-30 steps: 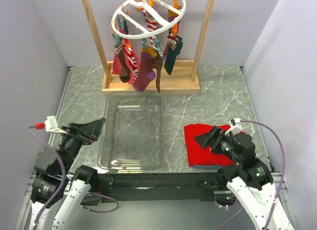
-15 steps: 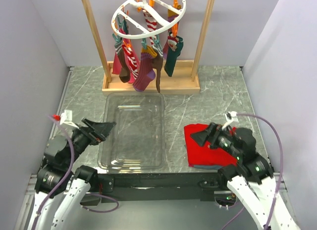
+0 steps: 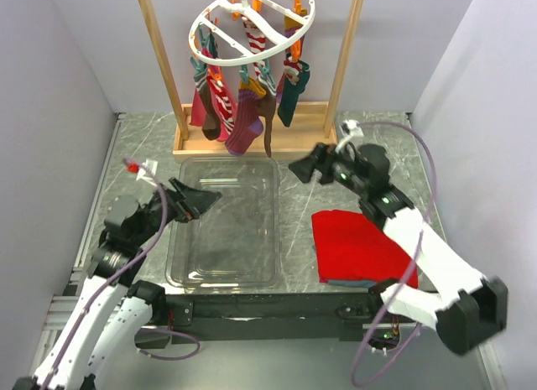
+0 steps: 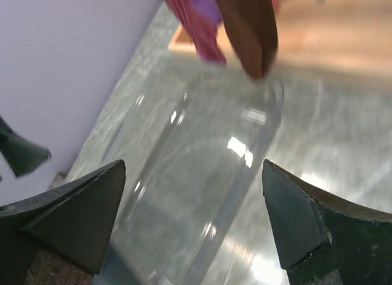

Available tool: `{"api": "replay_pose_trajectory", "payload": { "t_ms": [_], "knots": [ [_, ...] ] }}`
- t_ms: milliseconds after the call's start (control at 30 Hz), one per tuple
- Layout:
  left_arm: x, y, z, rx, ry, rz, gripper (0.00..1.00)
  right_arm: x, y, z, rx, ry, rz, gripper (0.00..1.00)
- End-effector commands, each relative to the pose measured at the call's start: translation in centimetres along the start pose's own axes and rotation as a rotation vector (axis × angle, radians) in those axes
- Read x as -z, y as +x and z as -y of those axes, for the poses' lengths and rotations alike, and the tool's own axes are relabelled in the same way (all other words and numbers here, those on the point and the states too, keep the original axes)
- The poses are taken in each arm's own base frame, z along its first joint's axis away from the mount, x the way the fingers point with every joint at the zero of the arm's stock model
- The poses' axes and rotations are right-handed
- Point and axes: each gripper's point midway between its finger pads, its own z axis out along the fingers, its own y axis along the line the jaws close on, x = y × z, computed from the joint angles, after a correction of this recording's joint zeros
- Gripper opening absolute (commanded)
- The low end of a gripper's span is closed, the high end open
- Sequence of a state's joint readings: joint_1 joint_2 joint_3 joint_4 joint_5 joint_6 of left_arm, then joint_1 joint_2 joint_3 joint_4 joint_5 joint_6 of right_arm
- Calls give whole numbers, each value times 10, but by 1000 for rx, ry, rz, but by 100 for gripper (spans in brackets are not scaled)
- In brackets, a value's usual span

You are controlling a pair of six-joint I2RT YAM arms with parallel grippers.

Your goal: Remove the socks clipped to the hanger

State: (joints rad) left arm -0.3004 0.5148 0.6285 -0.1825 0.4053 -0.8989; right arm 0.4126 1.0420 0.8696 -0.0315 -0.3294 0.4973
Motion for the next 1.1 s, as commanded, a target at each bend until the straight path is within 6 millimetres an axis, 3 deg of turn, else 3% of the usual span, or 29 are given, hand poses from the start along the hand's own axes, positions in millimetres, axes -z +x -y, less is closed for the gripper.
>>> {"api": "replay_pose_trajectory", "payload": {
  "t_ms": [0, 33, 100, 133, 267, 300, 333, 467, 500, 600, 700, 800, 867, 1000, 1067],
  "knots": [
    [-18, -13, 13, -108, 87, 0, 89, -44, -56, -20, 170, -61, 175, 97],
    [-21, -13, 10, -113, 73, -2, 87, -52, -67, -23, 180, -67, 209, 95],
    [-26, -15, 4, -119, 53, 1, 81, -78, -60, -8, 185, -45, 186, 94],
    [-27, -16, 4, -116, 55, 5, 80, -86, -69, -11, 194, -58, 210, 88],
    [-22, -11, 10, -79, 110, 19, 76, -126, -67, -9, 173, -108, 188, 80],
    [-21, -10, 11, -75, 116, 21, 75, -141, -55, -3, 163, -103, 157, 79],
    [-21, -8, 10, -70, 112, 14, 75, -147, -61, -7, 171, -112, 171, 79],
    [-18, -1, 4, -78, 79, -26, 75, -183, -49, 8, 181, -47, 150, 79],
    [-17, 0, 2, -81, 69, -29, 74, -187, -55, 7, 178, -36, 165, 76],
    [-14, 1, -2, -92, 44, -32, 75, -196, -56, 13, 175, 2, 172, 71],
    [-11, 2, -3, -98, 35, -32, 75, -202, -49, 21, 183, 56, 157, 51],
    [-11, 5, -5, -91, 30, -41, 75, -199, -41, 22, 182, 66, 136, 42],
    [-12, 7, -7, -81, 29, -50, 76, -193, -42, 16, 198, 61, 150, 32],
    [-18, 13, -9, -55, 38, -87, 82, -183, -33, 8, 205, 53, 96, 0],
    [-21, 15, -8, -47, 49, -114, 90, -174, -34, -9, 216, 15, 89, 0]
  ]
}}
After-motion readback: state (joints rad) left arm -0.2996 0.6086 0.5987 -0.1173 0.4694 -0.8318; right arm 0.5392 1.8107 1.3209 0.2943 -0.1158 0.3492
